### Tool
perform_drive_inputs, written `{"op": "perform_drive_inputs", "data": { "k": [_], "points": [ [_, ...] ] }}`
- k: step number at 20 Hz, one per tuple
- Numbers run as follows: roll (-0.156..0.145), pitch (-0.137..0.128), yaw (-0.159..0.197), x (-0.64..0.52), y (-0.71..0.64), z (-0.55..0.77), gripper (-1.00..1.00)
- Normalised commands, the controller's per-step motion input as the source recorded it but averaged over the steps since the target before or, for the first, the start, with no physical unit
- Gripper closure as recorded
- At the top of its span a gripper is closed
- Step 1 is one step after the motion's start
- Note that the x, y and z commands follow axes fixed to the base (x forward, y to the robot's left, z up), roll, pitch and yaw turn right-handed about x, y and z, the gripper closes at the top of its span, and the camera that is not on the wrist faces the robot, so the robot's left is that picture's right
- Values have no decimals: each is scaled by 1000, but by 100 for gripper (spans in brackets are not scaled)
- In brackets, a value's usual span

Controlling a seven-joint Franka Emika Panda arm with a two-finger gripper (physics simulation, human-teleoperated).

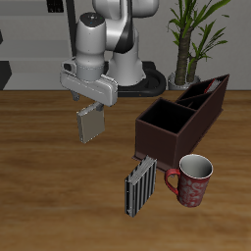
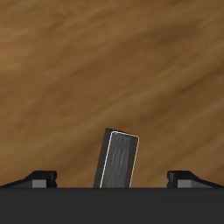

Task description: Place the red book into the left desk caddy's left compartment and place the yellow book into the left desk caddy's left compartment

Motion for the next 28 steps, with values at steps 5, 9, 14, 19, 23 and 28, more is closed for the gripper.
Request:
{"op": "perform_drive_inputs", "data": {
  "k": [5, 9, 14, 19, 23, 28],
  "points": [
    [-25, 15, -17, 4, -83, -152, -100],
    [-5, 29, -14, 17, -20, -178, -100],
    [-10, 51, -43, 31, -65, -334, -100],
    [2, 10, 2, -65, 26, -236, 100],
    [-11, 1, -48, -68, -72, -25, 100],
    [3, -44, 3, -82, 74, 255, 100]
  ]
}}
